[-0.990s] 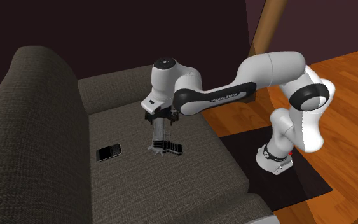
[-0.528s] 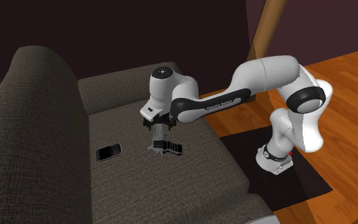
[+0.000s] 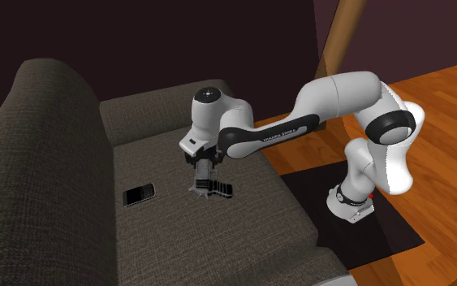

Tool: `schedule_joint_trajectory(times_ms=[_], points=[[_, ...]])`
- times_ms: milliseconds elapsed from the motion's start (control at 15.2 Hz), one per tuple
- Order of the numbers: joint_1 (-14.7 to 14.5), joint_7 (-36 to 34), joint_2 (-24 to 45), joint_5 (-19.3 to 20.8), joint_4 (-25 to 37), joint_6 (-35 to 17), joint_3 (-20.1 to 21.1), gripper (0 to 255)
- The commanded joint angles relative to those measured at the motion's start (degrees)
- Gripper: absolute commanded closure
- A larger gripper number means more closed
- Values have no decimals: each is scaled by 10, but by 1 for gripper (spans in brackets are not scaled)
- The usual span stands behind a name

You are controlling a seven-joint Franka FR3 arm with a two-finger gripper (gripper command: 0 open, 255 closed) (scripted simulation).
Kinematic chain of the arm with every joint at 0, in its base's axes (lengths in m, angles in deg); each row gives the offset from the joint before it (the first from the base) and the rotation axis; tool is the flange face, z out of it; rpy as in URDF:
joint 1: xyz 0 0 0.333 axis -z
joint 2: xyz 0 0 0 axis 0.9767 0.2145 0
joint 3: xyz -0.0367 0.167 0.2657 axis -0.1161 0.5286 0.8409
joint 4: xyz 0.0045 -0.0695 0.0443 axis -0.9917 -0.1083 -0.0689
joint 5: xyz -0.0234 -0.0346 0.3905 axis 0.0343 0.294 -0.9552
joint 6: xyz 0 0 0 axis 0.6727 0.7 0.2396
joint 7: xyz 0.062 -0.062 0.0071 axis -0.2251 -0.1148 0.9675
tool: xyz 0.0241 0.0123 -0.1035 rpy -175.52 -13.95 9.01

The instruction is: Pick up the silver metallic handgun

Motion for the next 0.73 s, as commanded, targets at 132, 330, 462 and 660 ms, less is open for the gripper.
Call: schedule_joint_trajectory(times_ms=[132,330,462,660], points=[[0,0,1,0,0,0,0,255],[0,0,0,0,14,14,0,255],[1,0,-1,1,28,29,-1,255],[1,1,-2,1,50,52,-1,255]])
